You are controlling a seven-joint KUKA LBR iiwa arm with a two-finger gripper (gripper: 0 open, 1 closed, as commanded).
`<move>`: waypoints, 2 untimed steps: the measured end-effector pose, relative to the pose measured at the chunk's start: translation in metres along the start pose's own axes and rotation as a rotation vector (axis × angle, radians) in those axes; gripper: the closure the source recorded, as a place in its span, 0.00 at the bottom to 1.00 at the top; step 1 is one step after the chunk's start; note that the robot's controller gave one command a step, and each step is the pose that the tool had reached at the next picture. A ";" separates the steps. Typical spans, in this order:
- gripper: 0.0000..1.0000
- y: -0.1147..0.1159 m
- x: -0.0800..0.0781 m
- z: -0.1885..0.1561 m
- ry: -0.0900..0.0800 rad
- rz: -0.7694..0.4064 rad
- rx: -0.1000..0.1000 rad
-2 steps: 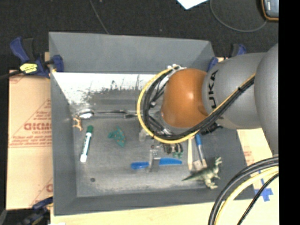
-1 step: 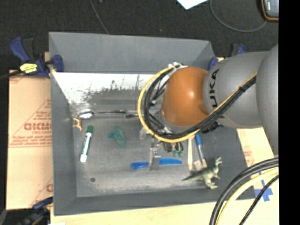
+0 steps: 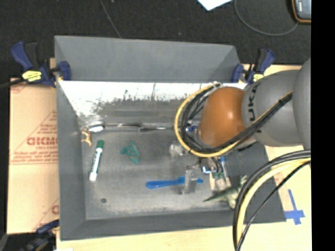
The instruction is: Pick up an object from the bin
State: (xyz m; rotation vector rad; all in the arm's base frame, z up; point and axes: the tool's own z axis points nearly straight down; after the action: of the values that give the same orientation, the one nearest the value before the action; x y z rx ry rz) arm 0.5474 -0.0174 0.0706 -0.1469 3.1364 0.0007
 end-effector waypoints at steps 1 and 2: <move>0.00 -0.014 -0.001 0.000 -0.009 0.011 -0.002; 0.00 0.012 0.049 0.000 -0.006 0.071 -0.002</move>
Offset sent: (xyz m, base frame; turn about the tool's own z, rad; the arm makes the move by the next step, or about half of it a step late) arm -0.0506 0.0075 -0.0006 0.0719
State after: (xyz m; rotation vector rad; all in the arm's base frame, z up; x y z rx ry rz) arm 0.4977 -0.0101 0.0705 -0.0351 3.1342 0.0050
